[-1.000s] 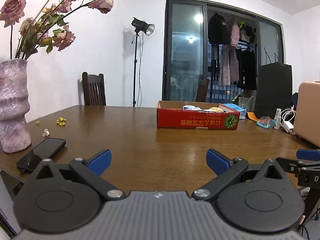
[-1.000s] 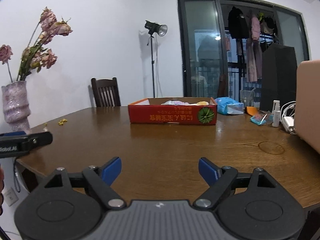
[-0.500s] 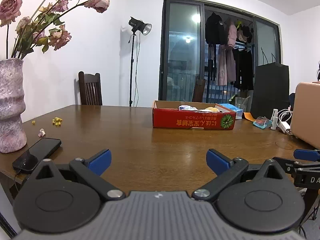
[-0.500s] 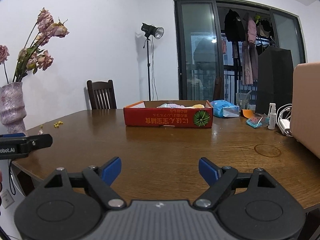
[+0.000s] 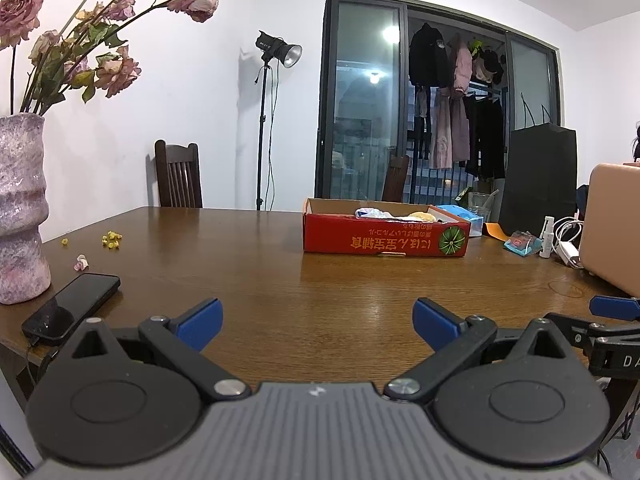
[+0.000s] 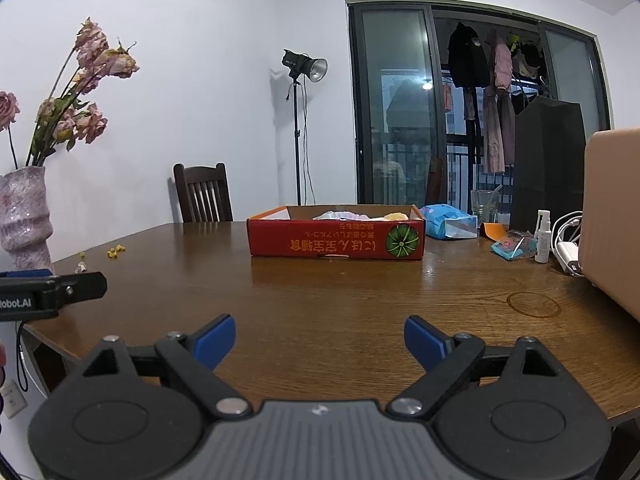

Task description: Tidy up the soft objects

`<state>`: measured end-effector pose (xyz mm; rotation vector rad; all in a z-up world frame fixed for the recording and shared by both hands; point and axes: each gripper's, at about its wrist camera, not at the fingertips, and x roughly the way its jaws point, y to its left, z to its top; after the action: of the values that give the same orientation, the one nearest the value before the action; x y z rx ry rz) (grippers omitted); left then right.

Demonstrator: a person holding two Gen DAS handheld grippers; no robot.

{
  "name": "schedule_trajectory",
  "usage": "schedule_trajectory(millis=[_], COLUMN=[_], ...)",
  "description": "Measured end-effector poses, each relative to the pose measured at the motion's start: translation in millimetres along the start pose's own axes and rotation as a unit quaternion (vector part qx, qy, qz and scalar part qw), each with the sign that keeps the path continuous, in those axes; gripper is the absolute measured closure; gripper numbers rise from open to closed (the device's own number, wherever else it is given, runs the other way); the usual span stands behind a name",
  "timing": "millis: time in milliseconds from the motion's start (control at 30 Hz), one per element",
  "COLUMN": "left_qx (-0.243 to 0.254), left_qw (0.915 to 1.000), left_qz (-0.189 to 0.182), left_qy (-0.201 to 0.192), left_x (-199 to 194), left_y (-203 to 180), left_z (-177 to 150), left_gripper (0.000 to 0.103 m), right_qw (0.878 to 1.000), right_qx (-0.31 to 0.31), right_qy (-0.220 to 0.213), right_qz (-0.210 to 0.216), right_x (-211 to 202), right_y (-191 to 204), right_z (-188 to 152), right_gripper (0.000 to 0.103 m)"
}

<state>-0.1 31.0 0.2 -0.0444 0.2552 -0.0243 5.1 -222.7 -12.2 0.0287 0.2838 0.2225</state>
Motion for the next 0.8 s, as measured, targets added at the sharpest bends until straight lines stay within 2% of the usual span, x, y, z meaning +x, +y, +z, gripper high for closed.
schedule_trajectory(millis=[800], left_qx=[0.009], left_qw=[0.9999], left_qz=[-0.005], left_qy=[0.003], left_x=[-0.8], left_y=[-1.9], left_z=[0.4], left_gripper=[0.0], right_qw=[1.0], right_qx=[0.008], right_qy=[0.004], right_qz=[-0.004], right_x=[1.9], right_y=[-2.3], right_z=[-2.2], right_gripper=[0.011])
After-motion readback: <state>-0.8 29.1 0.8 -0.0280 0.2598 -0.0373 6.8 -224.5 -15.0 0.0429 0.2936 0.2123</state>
